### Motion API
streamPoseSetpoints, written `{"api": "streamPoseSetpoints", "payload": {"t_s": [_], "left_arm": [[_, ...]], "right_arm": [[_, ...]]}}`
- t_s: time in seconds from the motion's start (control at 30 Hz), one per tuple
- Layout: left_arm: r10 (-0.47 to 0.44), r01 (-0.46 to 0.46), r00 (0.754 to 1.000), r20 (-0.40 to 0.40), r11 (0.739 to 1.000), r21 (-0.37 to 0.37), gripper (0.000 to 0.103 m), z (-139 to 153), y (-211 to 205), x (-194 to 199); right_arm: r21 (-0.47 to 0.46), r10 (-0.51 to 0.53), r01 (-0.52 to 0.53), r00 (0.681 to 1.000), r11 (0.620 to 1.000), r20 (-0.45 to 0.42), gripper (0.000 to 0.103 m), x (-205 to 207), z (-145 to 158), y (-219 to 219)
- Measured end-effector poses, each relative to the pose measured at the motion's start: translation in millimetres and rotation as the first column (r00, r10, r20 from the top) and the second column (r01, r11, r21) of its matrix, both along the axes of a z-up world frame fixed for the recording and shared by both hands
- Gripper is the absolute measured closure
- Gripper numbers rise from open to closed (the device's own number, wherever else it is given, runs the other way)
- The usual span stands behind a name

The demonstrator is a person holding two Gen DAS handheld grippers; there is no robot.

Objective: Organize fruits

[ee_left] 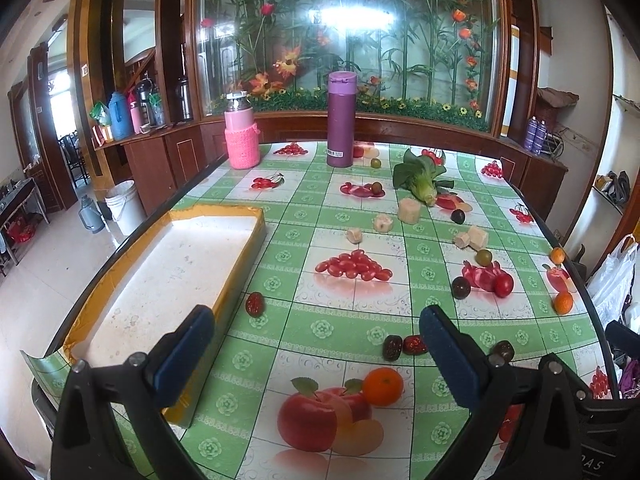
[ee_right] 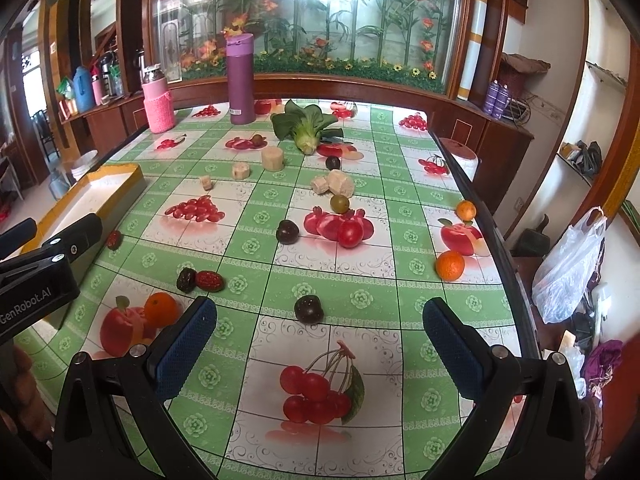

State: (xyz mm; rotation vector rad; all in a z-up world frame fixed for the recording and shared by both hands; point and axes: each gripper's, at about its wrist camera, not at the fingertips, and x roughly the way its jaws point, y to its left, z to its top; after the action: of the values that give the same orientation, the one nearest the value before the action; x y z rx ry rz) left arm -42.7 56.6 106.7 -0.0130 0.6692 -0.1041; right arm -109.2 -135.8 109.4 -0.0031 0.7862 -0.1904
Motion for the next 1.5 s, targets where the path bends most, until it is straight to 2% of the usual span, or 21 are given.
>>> {"api": "streamPoseSetpoints", "payload": {"t_s": [0.63,0.8,0.93,1.17,1.3,1.37,1.43,1.5], "left_arm": [[-0.002,0.002,1.0,-0.006,1.0,-0.002,0.0,4.6,-4.2,4.4],[-0.011,0.011,0.999,-0.04,1.0,-0.006,0.0,10.7,-6.7,20.7],[-0.024,0.024,0.995,-0.092,1.0,-0.001,0.0,12.9,-6.9,39.7],[-0.045,0.072,0.977,-0.21,0.99,0.125,0.0,-7.5,-7.3,64.2],[-0.067,0.12,0.961,-0.268,0.975,0.186,0.0,-23.0,-4.1,64.8],[-0.097,0.161,0.947,-0.307,0.968,0.191,0.0,-30.6,-3.9,61.1],[-0.111,0.194,0.94,-0.322,0.952,0.236,0.0,-35.5,-9.7,55.8],[-0.125,0.225,0.937,-0.327,0.931,0.288,0.0,-39.1,-16.8,49.5]], "right_arm": [[-0.002,0.003,-0.003,1.0,1.0,0.002,0.0,6.0,14.3,-8.6],[-0.053,0.027,-0.027,1.0,0.998,-0.001,0.0,16.6,22.8,-10.8],[-0.077,0.073,-0.078,0.995,0.994,-0.061,0.0,31.4,15.3,-14.8],[0.111,0.18,-0.161,0.965,0.981,-0.192,0.0,51.9,-18.7,-29.3],[0.132,0.217,-0.191,0.948,0.973,-0.231,0.001,58.1,-29.7,-28.9],[0.118,0.241,-0.217,0.936,0.969,-0.258,0.001,61.3,-35.1,-25.5],[0.102,0.257,-0.237,0.92,0.966,-0.296,0.001,64.9,-41.6,-22.3],[0.096,0.265,-0.247,0.912,0.964,-0.315,0.005,67.8,-47.9,-21.9]]}}
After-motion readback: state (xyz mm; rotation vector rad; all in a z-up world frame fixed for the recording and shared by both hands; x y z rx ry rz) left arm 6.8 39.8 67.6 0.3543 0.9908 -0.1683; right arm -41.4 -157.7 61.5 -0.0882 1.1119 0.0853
